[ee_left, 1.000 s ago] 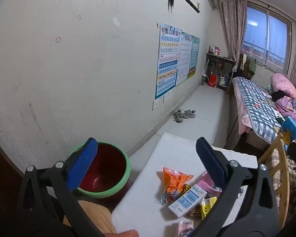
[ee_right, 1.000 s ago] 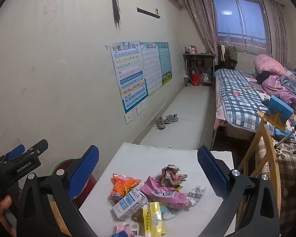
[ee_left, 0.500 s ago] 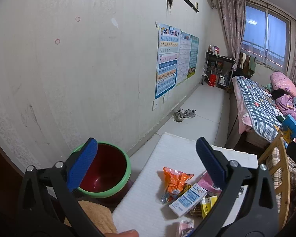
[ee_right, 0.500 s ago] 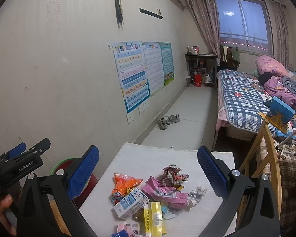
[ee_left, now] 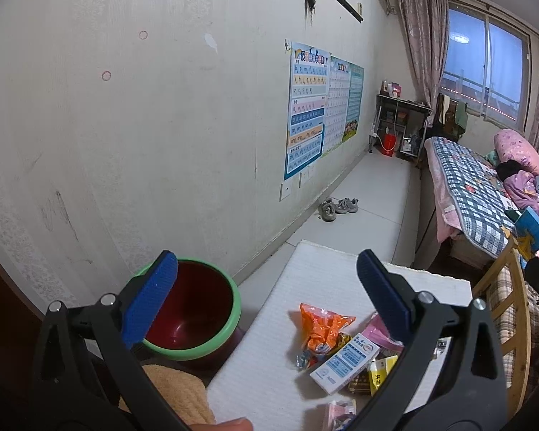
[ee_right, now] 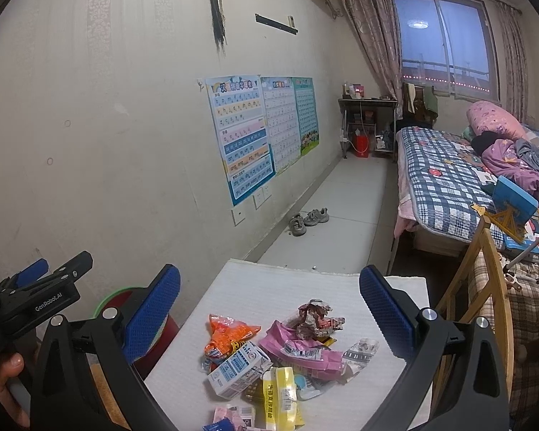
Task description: Collect trash
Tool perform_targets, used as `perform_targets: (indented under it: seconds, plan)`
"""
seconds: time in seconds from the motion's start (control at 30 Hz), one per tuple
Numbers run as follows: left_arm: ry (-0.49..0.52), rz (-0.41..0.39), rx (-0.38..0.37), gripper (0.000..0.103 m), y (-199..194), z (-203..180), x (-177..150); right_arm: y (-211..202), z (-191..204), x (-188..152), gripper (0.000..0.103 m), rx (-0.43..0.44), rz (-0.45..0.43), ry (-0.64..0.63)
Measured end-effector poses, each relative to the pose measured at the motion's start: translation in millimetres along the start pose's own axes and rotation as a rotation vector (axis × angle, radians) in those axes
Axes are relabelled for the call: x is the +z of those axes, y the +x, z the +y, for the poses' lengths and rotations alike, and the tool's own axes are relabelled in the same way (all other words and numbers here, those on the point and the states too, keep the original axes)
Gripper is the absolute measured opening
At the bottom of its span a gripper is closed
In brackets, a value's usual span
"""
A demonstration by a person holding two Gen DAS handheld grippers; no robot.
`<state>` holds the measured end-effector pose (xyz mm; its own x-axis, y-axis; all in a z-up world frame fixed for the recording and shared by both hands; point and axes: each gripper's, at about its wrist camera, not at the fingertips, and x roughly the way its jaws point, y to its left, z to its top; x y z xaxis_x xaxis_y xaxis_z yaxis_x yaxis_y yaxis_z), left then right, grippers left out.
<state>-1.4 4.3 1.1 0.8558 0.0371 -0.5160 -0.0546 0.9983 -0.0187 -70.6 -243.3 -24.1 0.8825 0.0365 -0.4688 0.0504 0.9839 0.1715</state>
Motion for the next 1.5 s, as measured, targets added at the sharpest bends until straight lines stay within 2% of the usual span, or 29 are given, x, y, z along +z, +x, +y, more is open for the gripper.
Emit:
perform_targets:
  seconds: [1.5]
  plan:
    - [0.008, 0.016, 0.018, 0.098, 2.3, 2.2, -6.0, 3.5, -0.5, -6.0, 0.096, 0.024, 0.045, 0.007]
